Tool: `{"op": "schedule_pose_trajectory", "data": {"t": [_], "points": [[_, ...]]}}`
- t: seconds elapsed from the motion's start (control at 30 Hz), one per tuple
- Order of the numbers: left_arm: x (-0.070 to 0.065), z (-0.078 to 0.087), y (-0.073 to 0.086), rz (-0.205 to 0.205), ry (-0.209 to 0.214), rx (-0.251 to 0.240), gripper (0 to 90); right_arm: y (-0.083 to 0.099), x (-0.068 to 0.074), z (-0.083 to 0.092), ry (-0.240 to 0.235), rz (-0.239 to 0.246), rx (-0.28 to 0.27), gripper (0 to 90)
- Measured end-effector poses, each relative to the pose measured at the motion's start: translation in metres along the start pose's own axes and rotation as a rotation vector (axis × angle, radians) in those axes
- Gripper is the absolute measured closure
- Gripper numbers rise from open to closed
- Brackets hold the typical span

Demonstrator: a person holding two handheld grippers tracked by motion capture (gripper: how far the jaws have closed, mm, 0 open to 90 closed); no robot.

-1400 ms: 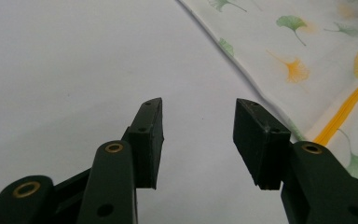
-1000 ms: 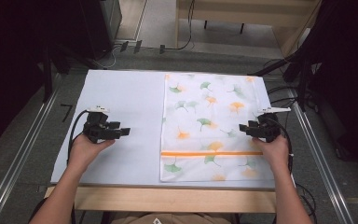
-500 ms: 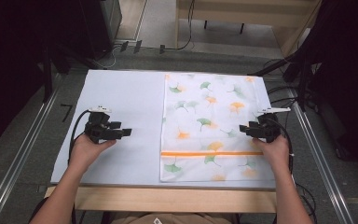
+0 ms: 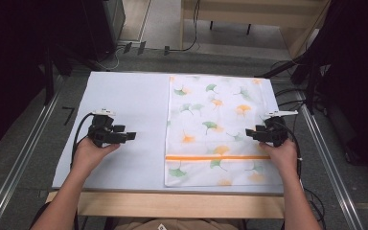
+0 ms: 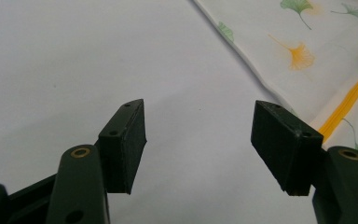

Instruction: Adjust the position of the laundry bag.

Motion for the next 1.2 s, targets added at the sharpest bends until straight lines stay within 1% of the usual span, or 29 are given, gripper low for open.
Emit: {"op": "schedule_pose_trajectory", "data": {"t": [0.07, 0.2, 0.43, 0.57, 0.63, 0.8, 0.9, 1.0, 1.1, 1.13, 1.2], "points": [[0.0, 0.0, 0.0, 0.002, 0.001, -0.003, 35.9, 0.0, 0.001, 0.0, -0.004, 0.001, 0.004, 47.9], [0.0, 0.001, -0.002, 0.019, 0.007, -0.01, 35.7, 0.001, 0.002, -0.001, -0.009, 0.006, 0.007, 48.0], [-0.002, 0.0, -0.001, 0.013, 0.005, -0.006, 35.7, 0.0, 0.001, 0.0, -0.005, 0.005, 0.005, 47.9], [-0.007, -0.004, -0.001, 0.009, 0.014, 0.01, 35.9, 0.001, 0.002, -0.001, -0.015, 0.008, 0.009, 47.8], [-0.008, -0.004, -0.001, 0.01, 0.015, 0.015, 37.1, 0.001, 0.002, -0.001, -0.013, 0.007, 0.01, 47.8], [-0.022, -0.01, 0.0, -0.031, 0.031, 0.036, 40.2, 0.001, 0.0, 0.0, -0.011, 0.006, 0.008, 47.8], [-0.029, -0.014, -0.001, -0.045, 0.044, 0.038, 40.0, 0.003, -0.003, 0.002, -0.003, 0.002, 0.009, 47.8], [-0.035, -0.018, -0.003, -0.049, 0.057, 0.039, 39.9, 0.005, -0.006, 0.006, 0.005, 0.001, 0.007, 47.8], [-0.041, -0.022, -0.004, -0.069, 0.061, 0.051, 39.9, 0.008, -0.01, 0.009, 0.019, -0.004, 0.005, 47.8], [-0.042, -0.024, -0.004, -0.068, 0.068, 0.051, 39.9, 0.009, -0.011, 0.011, 0.021, -0.01, 0.008, 47.8], [-0.045, -0.027, -0.005, -0.069, 0.075, 0.054, 40.0, 0.012, -0.014, 0.013, 0.031, -0.006, 0.006, 47.9]]}}
Point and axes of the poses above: each handheld gripper's, and its own axes: z roughly backward along the jaws, y roughly out of its underside, x roughly to its left, the point moved 9 cm from there along -z, roughly forward along the jaws, and after that the axes turned 3 degrees about z, right-handed, at the moved point
